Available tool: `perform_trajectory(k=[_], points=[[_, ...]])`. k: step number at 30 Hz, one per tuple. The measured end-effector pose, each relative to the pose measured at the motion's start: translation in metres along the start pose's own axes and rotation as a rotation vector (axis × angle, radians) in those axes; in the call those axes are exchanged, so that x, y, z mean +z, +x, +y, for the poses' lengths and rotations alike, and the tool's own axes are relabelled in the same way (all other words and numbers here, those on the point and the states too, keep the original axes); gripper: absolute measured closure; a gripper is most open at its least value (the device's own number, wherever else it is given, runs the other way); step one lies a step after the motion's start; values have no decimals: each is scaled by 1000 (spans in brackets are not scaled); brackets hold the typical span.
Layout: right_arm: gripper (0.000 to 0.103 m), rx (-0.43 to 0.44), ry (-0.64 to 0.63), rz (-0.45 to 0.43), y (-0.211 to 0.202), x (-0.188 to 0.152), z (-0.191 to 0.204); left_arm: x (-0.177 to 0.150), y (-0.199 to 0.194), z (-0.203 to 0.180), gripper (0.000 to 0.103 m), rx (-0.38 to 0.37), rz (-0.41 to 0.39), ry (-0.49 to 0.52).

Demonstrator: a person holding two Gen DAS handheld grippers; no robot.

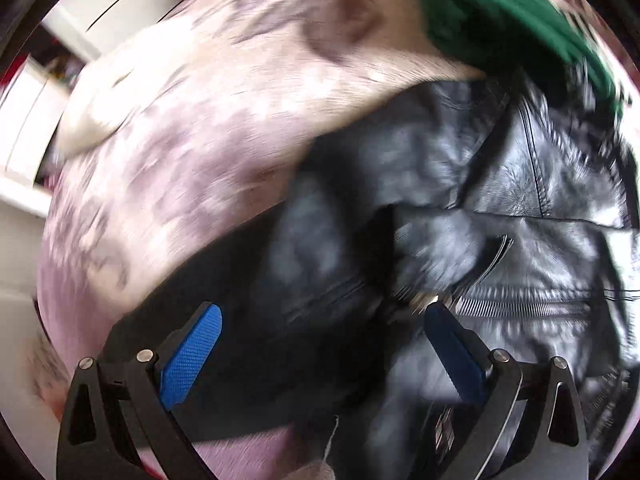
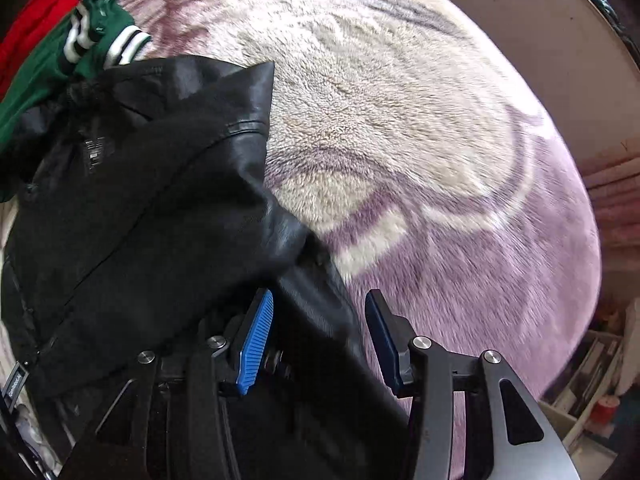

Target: Fold large clothes

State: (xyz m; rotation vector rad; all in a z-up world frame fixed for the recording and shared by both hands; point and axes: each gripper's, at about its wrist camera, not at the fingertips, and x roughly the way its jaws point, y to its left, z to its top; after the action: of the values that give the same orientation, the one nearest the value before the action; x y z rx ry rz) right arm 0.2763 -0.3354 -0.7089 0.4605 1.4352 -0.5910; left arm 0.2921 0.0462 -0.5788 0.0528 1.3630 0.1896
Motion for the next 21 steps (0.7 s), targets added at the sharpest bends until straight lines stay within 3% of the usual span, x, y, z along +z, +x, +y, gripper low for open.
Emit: perform_trajectory(k=[2, 5, 8, 12, 15, 16, 17, 19, 20, 21], points=[[52, 22, -13, -2, -16, -21, 10, -16, -16, 37, 0, -30, 34, -78], [51, 68, -36, 23, -56, -34, 2, -55, -23, 106, 0, -101, 188, -232], [51, 101, -78, 85, -61, -43, 37, -105, -12, 180, 0, -240, 326, -504], [51, 91, -215, 108, -65, -63, 85, -160, 23, 243, 1, -390, 331, -838], [51, 100, -314, 97, -67, -80, 125, -191, 49, 276, 4, -457, 255, -1066], [51, 105, -337, 92, -66, -85, 137, -201, 58, 286, 8, -469, 217, -1150], [51, 100, -350, 85, -67, -89, 146, -207, 62, 292, 24, -457, 202, -1199], [51, 92, -374, 72, -66, -96, 160, -216, 62, 302, 28, -455, 137, -1305], [51, 77, -391, 58, -67, -100, 168, -214, 55, 303, 47, -410, 107, -1307], [51, 59, -413, 37, -70, -108, 177, -209, 48, 304, 79, -357, 75, -1290]])
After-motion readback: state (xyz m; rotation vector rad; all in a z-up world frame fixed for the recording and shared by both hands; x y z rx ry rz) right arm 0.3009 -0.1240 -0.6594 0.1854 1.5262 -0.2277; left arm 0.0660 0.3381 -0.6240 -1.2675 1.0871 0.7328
